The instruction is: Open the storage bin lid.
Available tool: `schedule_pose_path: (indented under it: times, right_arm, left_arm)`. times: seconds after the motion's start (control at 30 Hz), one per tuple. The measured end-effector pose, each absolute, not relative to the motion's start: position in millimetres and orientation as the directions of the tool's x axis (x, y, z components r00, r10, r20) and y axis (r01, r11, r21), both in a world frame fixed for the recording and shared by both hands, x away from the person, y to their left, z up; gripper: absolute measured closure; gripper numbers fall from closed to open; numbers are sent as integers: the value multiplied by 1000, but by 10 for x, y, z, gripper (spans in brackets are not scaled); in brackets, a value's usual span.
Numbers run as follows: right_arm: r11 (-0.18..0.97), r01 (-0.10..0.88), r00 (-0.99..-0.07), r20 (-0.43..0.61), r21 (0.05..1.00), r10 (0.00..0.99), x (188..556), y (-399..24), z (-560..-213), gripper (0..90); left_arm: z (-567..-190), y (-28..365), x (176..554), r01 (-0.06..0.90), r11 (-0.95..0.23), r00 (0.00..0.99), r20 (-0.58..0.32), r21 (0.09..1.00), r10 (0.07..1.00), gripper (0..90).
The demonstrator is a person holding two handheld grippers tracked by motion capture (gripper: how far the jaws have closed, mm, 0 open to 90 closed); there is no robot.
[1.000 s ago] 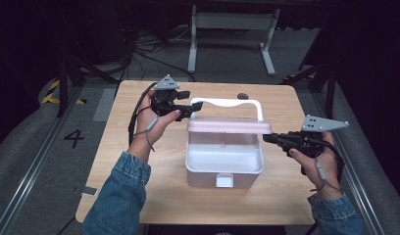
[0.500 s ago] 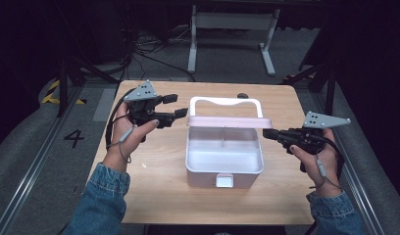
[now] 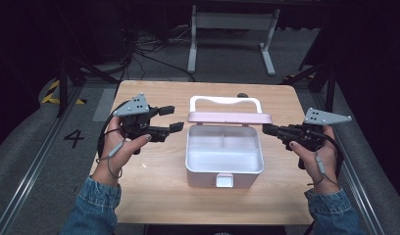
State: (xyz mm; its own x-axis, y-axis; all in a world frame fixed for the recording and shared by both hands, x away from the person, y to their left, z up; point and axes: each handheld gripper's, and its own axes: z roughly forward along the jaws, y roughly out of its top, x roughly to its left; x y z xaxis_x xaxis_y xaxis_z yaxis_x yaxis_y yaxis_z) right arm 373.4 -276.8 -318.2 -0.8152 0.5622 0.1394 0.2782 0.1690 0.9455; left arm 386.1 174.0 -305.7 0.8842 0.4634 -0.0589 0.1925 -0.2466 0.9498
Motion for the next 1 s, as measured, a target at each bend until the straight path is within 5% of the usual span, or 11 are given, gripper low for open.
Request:
schedule_pose_path:
  times: [0.5, 1.0]
  right_arm:
    - [145, 285, -810, 157, 947, 564, 3774, -2783, -3181, 900]
    - [142, 299, -810, 172, 944, 560, 3776, -2788, -3193, 900]
  left_arm:
    - [-3284, 1411, 3968, 176, -212, 878, -56, 961, 474, 217]
    - [-3275, 1169, 4167, 148, -187, 873, -40, 971, 485, 241]
